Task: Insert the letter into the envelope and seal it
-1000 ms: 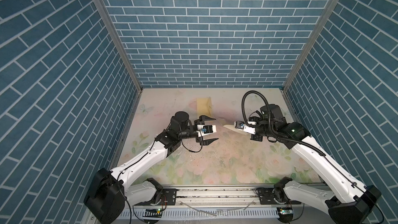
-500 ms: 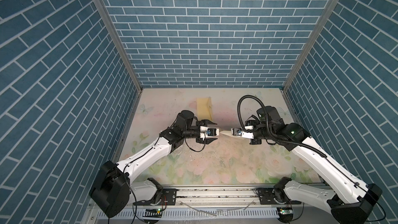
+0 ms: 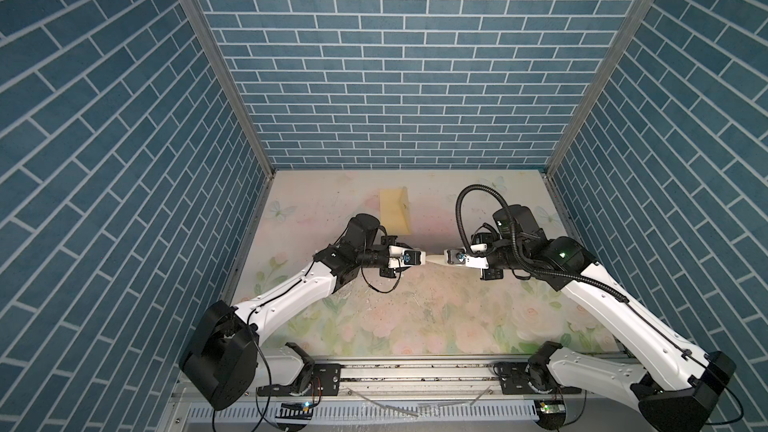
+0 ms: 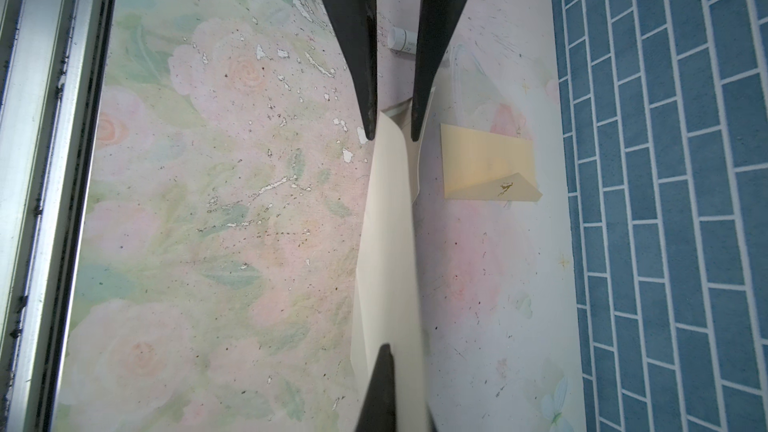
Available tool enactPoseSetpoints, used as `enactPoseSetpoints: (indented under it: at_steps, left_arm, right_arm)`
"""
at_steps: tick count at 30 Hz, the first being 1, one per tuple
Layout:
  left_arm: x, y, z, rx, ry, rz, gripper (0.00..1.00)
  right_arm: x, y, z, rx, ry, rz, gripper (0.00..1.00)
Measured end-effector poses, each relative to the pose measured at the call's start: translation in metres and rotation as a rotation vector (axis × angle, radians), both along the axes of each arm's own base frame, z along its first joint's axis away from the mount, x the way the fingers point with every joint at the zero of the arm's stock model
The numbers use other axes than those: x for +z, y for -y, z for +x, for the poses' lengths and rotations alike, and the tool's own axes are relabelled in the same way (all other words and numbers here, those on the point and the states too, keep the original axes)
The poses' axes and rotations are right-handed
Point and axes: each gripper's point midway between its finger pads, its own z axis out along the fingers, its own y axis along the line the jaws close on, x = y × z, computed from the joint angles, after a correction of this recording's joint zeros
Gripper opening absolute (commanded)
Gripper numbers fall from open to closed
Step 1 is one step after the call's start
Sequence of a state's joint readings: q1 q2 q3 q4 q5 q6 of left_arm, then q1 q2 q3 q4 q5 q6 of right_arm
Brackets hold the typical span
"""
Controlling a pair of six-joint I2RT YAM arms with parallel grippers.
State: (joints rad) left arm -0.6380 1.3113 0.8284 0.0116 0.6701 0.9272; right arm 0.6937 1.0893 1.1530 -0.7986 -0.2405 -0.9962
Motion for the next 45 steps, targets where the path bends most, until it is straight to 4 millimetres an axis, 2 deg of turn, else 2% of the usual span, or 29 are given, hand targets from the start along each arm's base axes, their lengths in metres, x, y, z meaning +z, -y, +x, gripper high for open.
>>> enactPoseSetpoints:
  at_steps: [8,14,15,16,17,20,23,26,28,32,36,42,45]
  left_arm:
    - [-0.004,0.004,-0.002,-0.009,-0.013,-0.002,0.00]
    - [-0.010,0.004,-0.005,-0.012,-0.023,-0.019,0.00]
    - [-0.011,0.004,-0.006,-0.014,-0.026,-0.023,0.00]
    - [-0.012,0.004,-0.008,-0.016,-0.030,-0.029,0.00]
    - [-0.013,0.003,-0.009,-0.017,-0.033,-0.035,0.00]
    - [-0.011,0.002,-0.013,-0.016,-0.038,-0.064,0.00]
    - [-0.007,0.000,-0.018,-0.007,-0.040,-0.117,0.00]
    - [-0.003,-0.001,-0.021,0.009,-0.053,-0.173,0.00]
    - [0.001,-0.001,-0.022,0.020,-0.067,-0.212,0.00]
    - [0.014,-0.001,-0.023,0.041,-0.093,-0.298,0.00]
    - [0.025,-0.002,-0.023,0.064,-0.117,-0.357,0.00]
    - [0.041,-0.005,-0.022,0.092,-0.127,-0.408,0.00]
    - [0.044,-0.004,-0.022,0.096,-0.135,-0.419,0.00]
  right_arm:
    - [0.002,-0.002,0.003,-0.001,0.012,0.009,0.00]
    - [0.009,-0.005,0.010,-0.011,0.048,0.031,0.09]
    - [0.011,-0.006,0.011,-0.012,0.057,0.038,0.12]
    - [0.014,-0.007,0.013,-0.021,0.064,0.049,0.25]
    - [0.016,-0.008,0.016,-0.026,0.080,0.056,0.31]
    - [0.027,-0.009,0.025,-0.058,0.128,0.087,0.40]
    - [0.041,-0.008,0.029,-0.084,0.181,0.123,0.53]
    - [0.057,-0.005,0.029,-0.111,0.233,0.187,0.71]
    - [0.067,-0.003,0.025,-0.116,0.260,0.235,0.78]
    - [0.089,0.002,0.012,-0.118,0.303,0.354,0.80]
    - [0.100,0.005,0.000,-0.109,0.319,0.435,0.80]
    - [0.086,0.000,-0.008,-0.088,0.252,0.464,0.80]
    - [0.070,-0.006,-0.007,-0.081,0.199,0.450,0.78]
